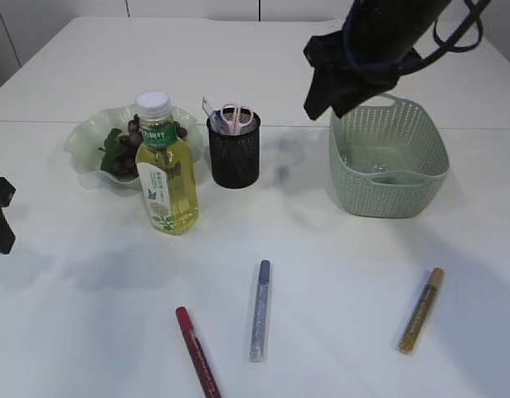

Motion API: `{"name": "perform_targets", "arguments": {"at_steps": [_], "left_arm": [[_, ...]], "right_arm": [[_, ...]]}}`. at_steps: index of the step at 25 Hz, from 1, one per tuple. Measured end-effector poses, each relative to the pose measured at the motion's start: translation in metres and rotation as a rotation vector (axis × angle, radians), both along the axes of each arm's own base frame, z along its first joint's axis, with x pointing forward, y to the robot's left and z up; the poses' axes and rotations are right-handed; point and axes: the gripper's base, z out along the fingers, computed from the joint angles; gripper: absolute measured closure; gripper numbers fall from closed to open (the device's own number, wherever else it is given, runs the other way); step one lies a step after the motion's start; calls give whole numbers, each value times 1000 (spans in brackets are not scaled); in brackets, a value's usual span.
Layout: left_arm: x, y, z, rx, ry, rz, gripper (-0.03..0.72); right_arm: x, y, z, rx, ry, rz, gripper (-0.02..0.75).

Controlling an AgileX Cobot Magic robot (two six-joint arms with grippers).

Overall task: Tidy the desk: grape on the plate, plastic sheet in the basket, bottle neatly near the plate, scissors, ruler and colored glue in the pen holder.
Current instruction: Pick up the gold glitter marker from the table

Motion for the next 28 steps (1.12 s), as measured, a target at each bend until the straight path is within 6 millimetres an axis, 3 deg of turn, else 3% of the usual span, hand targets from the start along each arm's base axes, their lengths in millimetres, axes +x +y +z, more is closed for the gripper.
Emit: {"name": "perform_targets", "arguments": {"at_steps": [7, 15, 22, 28], "left_arm": [[2, 0, 1, -8, -25, 9, 324], [3, -1, 1, -18, -26, 15, 327], [3, -1, 1, -19, -28, 15, 334], [3, -2, 1, -24, -28, 18, 340]], "right_arm": [[-34, -17, -20, -111, 136, -95, 365], [-96, -34, -24, -136, 178, -143, 367], [-147, -57, -45, -192, 172, -328, 367], [-146, -59, -50, -145, 104, -429, 367]]}}
